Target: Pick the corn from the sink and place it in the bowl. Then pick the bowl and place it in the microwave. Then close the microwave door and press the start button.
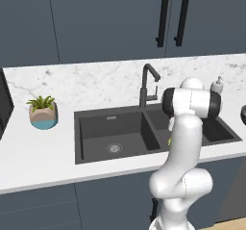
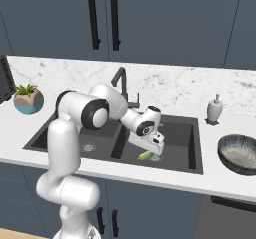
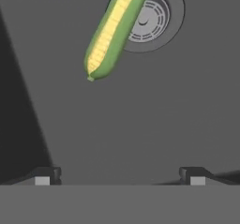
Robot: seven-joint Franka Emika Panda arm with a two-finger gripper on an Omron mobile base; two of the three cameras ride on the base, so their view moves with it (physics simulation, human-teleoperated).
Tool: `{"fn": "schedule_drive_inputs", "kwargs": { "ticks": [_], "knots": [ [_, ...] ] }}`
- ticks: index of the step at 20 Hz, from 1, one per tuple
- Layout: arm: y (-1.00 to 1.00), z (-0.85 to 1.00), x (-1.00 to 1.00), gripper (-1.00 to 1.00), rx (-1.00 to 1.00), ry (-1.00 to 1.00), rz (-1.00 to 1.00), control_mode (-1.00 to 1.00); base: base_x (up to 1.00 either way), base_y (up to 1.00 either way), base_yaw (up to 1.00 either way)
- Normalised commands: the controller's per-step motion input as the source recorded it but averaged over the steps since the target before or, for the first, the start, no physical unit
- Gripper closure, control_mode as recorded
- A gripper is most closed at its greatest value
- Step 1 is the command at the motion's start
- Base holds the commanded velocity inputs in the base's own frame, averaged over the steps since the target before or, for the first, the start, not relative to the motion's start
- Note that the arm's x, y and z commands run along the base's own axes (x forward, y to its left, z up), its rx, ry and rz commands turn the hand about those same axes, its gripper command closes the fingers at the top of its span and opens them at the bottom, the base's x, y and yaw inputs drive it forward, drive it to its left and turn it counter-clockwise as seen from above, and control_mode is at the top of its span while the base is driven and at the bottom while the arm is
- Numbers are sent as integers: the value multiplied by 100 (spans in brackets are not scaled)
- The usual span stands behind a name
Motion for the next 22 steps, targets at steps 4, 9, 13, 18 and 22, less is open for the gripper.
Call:
{"fn": "schedule_drive_inputs", "kwargs": {
  "ticks": [4, 9, 13, 18, 22],
  "knots": [
    [1, -28, 32, -100, 0, 3, -2, -100, 0, 0, 0],
    [0, -25, 21, -100, 0, 0, -2, -100, 0, 0, 0],
    [0, -28, 19, -100, 0, 1, -2, -100, 0, 0, 0],
    [0, -31, 14, -100, 0, 1, -1, -100, 0, 0, 0],
    [0, -25, 18, -100, 0, 0, 0, -100, 0, 0, 0]
  ]
}}
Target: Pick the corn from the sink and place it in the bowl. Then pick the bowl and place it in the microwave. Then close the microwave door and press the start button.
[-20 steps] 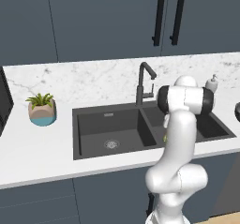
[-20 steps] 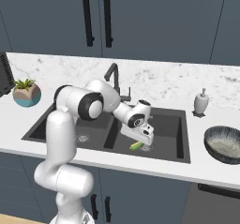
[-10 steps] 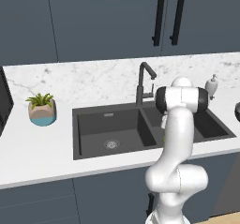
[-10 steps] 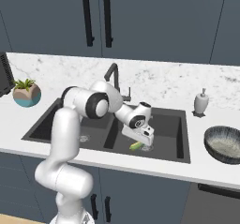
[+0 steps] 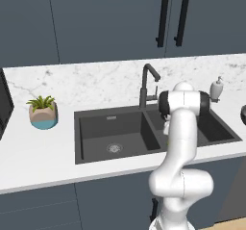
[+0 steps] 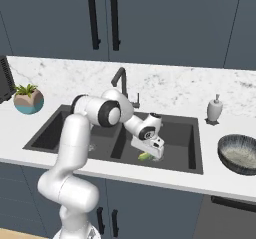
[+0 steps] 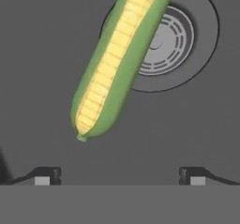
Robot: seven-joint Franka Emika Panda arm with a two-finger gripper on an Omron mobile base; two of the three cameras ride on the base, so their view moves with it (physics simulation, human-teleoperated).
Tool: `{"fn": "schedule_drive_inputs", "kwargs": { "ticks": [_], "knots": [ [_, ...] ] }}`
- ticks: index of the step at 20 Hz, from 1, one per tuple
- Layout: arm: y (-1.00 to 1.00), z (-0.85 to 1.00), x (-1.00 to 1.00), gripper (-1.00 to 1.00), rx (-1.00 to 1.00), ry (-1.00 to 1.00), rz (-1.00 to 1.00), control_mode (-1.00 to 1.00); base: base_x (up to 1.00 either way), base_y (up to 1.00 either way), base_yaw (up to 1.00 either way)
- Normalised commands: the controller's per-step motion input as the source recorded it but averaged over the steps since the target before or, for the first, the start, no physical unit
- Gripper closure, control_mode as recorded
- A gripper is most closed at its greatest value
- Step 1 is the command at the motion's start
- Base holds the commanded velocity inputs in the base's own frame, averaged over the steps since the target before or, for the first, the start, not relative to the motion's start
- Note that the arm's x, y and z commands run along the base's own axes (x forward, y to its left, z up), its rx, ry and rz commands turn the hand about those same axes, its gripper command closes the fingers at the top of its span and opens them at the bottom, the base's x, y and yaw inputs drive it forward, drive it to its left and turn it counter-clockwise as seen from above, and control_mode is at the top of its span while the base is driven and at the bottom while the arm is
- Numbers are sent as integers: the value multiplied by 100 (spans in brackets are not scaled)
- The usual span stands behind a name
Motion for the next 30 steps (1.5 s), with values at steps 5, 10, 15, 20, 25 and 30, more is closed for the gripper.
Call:
{"fn": "schedule_drive_inputs", "kwargs": {
  "ticks": [5, 10, 15, 20, 25, 30],
  "knots": [
    [4, -23, 27, -100, 0, 0, 0, -100, 0, 0, 0],
    [2, -29, 26, -100, 0, 0, 0, -100, 0, 0, 0],
    [0, -28, 28, -100, 0, 0, 0, -100, 0, 0, 0],
    [0, -31, 24, 100, 0, 0, 0, -100, 0, 0, 0],
    [0, -22, 0, 100, 0, 0, 0, -100, 0, 0, 0],
    [0, -3, -15, 100, 0, 0, 0, -100, 0, 0, 0]
  ]
}}
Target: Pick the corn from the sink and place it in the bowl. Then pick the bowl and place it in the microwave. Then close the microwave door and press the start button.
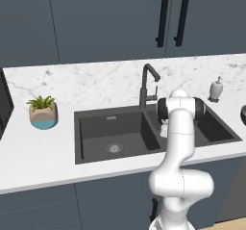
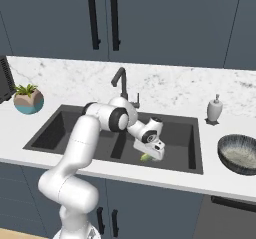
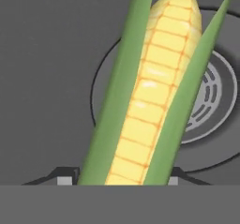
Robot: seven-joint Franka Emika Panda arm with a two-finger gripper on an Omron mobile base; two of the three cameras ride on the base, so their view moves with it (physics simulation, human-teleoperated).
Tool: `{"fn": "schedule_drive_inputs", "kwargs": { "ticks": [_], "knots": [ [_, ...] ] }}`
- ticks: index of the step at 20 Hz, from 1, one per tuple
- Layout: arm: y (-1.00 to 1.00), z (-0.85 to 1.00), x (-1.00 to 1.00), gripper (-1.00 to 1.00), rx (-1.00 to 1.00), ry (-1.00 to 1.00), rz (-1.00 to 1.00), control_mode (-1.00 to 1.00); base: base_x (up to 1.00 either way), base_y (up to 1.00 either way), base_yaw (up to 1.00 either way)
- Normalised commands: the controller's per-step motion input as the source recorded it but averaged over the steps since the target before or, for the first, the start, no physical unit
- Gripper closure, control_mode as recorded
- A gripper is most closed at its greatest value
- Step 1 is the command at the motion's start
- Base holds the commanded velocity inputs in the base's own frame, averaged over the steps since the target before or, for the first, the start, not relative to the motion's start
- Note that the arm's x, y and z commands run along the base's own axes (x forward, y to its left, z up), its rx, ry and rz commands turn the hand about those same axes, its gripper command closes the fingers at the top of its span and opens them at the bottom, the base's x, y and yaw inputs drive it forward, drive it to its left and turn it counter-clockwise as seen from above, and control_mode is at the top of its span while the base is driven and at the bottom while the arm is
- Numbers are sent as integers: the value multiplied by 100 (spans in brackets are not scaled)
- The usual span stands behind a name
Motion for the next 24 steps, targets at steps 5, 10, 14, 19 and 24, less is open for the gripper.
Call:
{"fn": "schedule_drive_inputs", "kwargs": {
  "ticks": [5, 10, 14, 19, 24],
  "knots": [
    [-15, 40, -36, 100, 4, -8, 0, -100, 0, 0, 0],
    [-13, 78, -34, 100, 5, -23, 0, -100, 0, 0, 0],
    [-1, 89, -58, 100, 2, -22, 0, -100, 0, 0, 0],
    [0, 99, -59, 100, 1, -20, 0, -100, 0, 0, 0],
    [0, 100, -66, 100, 0, -13, 0, -100, 0, 0, 0]
  ]
}}
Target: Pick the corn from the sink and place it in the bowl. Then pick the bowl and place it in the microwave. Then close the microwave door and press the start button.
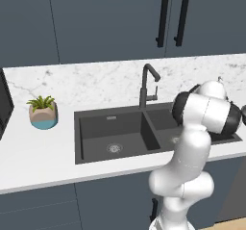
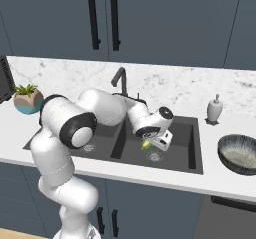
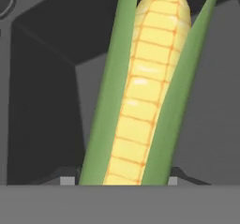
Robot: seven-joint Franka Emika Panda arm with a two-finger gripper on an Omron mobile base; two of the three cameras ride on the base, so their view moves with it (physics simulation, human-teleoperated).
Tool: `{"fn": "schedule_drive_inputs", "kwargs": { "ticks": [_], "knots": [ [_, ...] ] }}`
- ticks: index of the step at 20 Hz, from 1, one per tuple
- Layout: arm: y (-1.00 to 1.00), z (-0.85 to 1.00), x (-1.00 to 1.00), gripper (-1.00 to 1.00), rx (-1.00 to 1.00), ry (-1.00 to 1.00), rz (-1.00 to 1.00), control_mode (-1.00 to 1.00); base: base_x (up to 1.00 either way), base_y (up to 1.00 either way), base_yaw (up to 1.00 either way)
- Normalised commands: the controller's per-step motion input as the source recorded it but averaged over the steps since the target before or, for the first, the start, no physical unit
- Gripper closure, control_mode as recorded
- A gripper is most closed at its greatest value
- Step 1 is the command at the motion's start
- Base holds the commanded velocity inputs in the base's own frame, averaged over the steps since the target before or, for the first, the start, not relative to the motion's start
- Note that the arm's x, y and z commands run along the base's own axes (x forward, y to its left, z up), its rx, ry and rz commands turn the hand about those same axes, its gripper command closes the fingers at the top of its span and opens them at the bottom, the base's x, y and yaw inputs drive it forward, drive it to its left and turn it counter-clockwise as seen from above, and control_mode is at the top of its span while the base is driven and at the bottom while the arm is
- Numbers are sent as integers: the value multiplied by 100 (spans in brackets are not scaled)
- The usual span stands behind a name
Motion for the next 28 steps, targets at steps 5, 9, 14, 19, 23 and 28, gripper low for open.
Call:
{"fn": "schedule_drive_inputs", "kwargs": {
  "ticks": [5, 9, 14, 19, 23, 28],
  "knots": [
    [-5, 100, -93, 100, 0, -1, -6, -100, 0, 0, 0],
    [-15, 95, -95, 100, 0, 3, -16, -100, 0, 0, 0],
    [-21, 71, -58, 100, -10, 13, -23, -100, 0, 0, 0],
    [-35, 51, -35, 100, -23, -1, -26, -100, 0, 0, 0],
    [-54, 20, -28, 100, -25, -8, -26, -100, 0, 0, 0],
    [-60, 21, -7, 100, -20, -1, -28, -100, 0, 0, 0]
  ]
}}
